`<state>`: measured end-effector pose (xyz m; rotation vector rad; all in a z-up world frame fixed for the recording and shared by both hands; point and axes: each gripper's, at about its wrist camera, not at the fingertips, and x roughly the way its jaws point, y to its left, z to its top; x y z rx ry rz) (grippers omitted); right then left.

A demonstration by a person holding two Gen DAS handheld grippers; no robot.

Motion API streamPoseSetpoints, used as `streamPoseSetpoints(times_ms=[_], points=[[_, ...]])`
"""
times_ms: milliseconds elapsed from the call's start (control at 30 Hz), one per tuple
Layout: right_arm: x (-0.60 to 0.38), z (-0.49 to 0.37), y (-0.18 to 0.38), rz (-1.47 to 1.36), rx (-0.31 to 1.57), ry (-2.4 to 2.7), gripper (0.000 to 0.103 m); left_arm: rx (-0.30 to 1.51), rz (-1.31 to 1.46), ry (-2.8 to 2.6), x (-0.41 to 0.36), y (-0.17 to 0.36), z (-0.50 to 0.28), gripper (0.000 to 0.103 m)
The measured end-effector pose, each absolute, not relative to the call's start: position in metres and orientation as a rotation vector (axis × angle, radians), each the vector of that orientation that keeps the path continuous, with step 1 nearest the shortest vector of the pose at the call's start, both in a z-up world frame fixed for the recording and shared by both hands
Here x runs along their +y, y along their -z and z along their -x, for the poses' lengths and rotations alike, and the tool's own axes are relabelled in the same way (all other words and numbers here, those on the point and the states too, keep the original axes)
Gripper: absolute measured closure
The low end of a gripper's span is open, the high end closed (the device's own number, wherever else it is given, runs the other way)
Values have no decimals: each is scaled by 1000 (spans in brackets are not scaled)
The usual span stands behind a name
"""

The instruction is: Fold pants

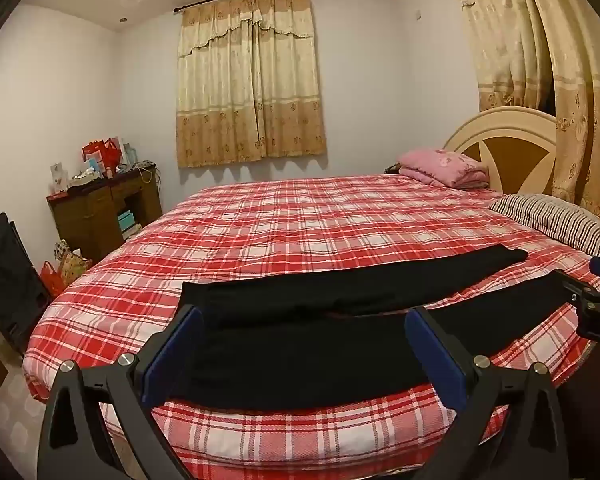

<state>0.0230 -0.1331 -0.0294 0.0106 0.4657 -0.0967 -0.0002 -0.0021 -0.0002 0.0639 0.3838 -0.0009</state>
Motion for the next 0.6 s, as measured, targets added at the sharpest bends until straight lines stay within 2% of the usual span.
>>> streamPoseSetpoints(times_ms=[600], points=[[-141, -27, 35, -6, 473, 92, 0, 385, -57, -15, 4, 0, -3, 1]])
